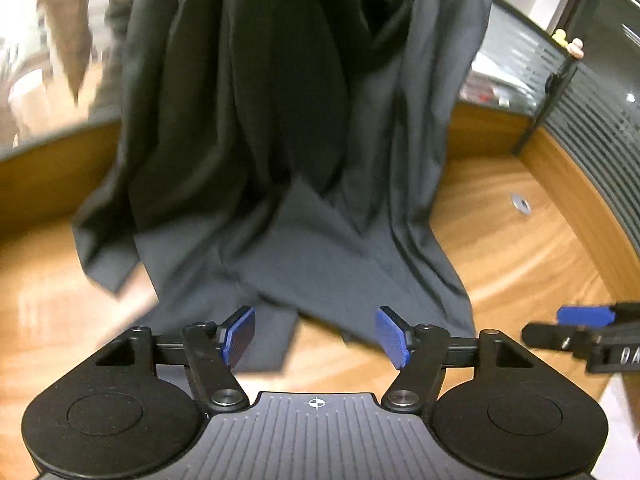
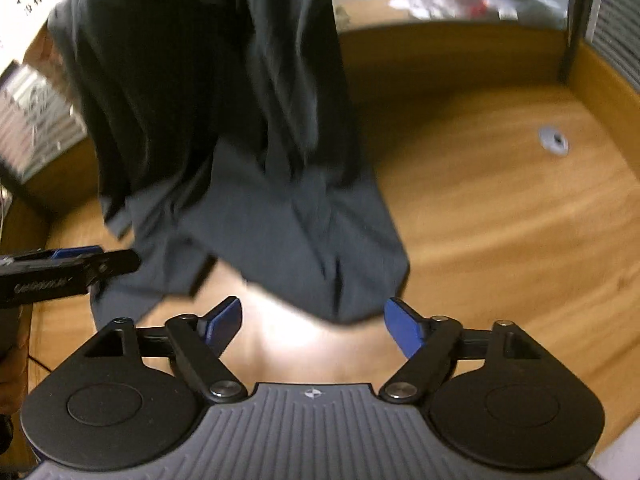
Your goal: Fold clothes
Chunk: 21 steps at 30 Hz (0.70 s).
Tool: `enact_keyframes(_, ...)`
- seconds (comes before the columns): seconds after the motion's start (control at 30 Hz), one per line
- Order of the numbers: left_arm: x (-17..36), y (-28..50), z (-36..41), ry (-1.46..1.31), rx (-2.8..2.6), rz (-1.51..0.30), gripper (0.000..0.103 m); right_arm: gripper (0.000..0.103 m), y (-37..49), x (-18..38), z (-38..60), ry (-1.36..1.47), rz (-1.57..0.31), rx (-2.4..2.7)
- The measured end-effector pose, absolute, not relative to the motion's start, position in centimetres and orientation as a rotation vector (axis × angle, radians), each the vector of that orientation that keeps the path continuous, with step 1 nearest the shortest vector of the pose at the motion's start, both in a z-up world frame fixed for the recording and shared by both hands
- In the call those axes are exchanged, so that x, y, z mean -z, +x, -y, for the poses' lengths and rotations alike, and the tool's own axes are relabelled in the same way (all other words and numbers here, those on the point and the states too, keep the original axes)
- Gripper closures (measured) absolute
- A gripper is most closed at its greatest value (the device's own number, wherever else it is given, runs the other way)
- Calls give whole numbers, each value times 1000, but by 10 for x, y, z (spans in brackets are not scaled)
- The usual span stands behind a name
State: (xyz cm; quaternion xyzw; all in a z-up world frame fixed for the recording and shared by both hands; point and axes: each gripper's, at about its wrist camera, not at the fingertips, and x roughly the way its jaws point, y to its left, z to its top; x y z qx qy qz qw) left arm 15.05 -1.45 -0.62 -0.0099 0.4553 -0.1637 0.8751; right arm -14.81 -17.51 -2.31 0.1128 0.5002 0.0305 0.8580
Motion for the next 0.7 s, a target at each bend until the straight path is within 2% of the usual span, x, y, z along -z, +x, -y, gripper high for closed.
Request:
enact_keyframes(0.33,-32,224,6,28,339,-838,30,6,-40,5,181,164,-922,-50)
enact_keyframes(0.7,-48,288,6,5,326,-777,31,5,65,11,159,33,-804,-80)
